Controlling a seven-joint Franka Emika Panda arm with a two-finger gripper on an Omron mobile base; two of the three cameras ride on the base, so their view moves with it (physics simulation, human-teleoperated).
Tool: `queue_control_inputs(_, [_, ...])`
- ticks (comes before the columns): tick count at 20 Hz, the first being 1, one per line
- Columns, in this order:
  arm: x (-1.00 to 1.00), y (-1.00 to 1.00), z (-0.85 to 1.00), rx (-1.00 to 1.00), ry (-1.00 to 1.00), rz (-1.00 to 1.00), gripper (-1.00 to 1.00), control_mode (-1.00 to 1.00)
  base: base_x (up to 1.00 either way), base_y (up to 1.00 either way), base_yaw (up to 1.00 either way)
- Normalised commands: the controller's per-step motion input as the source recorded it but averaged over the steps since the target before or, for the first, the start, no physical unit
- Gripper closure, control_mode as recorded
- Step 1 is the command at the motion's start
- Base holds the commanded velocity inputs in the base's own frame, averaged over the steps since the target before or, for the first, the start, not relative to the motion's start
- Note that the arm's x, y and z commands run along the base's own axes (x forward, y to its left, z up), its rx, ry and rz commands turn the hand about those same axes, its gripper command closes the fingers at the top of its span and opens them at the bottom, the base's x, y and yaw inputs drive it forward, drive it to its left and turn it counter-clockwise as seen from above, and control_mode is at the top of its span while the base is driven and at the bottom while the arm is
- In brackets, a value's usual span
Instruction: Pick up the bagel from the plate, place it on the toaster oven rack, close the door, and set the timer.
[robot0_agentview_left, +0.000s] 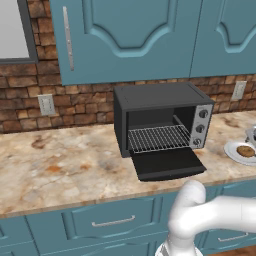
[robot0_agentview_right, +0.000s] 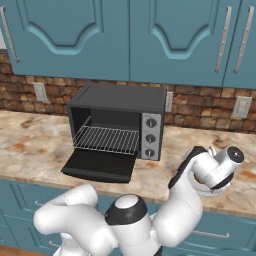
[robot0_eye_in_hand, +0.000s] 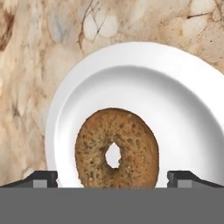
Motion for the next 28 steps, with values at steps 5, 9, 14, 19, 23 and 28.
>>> queue_control_inputs(5, [0.07,0.00,-0.19,0.00,0.00,0.00,-1.00,-1.00,0.00,0.00,0.00])
queue_control_inputs(9, [0.02,0.00,-0.23,0.00,0.00,0.00,-1.00,-1.00,0.00,0.00,0.00])
queue_control_inputs(14, [0.11,0.00,-0.20,0.00,0.00,0.00,-1.00,-1.00,0.00,0.00,0.00])
queue_control_inputs(19, [0.13,0.00,-0.23,0.00,0.00,0.00,-1.00,-1.00,0.00,0.00,0.00])
queue_control_inputs(23, [0.04,-0.01,-0.30,0.00,0.00,0.00,-1.00,-1.00,0.00,0.00,0.00])
queue_control_inputs(28, [0.00,0.00,-0.47,-0.01,0.00,0.00,1.00,-1.00,0.00,0.00,0.00])
